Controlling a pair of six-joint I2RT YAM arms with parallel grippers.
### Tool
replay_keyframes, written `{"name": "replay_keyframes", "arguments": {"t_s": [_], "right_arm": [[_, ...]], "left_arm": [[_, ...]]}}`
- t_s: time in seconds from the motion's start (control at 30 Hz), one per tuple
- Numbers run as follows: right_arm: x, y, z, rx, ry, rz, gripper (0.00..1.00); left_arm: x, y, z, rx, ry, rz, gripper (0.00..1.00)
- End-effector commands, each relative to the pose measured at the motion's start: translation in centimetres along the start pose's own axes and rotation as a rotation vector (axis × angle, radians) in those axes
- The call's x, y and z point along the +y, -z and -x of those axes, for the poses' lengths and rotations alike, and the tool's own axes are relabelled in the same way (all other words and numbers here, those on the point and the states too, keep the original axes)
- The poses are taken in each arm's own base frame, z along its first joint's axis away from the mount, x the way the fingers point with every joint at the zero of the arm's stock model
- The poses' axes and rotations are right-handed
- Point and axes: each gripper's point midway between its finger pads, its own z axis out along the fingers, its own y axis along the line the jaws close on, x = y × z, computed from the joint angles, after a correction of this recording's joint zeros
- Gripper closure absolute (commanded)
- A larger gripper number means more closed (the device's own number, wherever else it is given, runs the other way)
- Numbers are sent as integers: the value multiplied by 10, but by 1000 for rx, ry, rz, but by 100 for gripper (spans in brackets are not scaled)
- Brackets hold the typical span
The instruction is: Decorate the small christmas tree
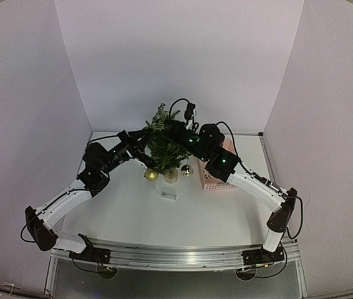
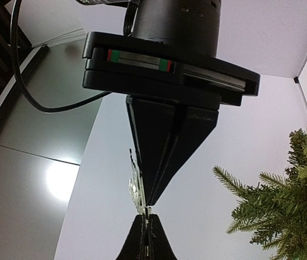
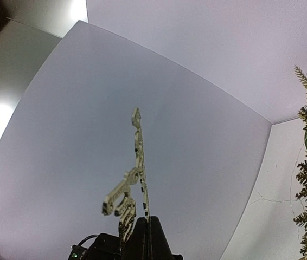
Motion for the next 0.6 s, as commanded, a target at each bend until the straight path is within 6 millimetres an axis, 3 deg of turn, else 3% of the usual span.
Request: {"name": "replay_keyframes", "arguments": {"t_s": [0.0,0.13,0.33,0.57], "right_arm": [[16,0,5,-27,-8,57,100],[19,-1,4,-18,-5,74,100],[26,-1,1,-2,-5,116,82],[21,4,4,-24,-12,103,73]], "left_arm": [[20,0,4,-11,5,53,100],[22,2,6,-23,14,55,100],[33,0,5,-23,8,97,100],[53,-5,0,-3,-2,163,100]]}}
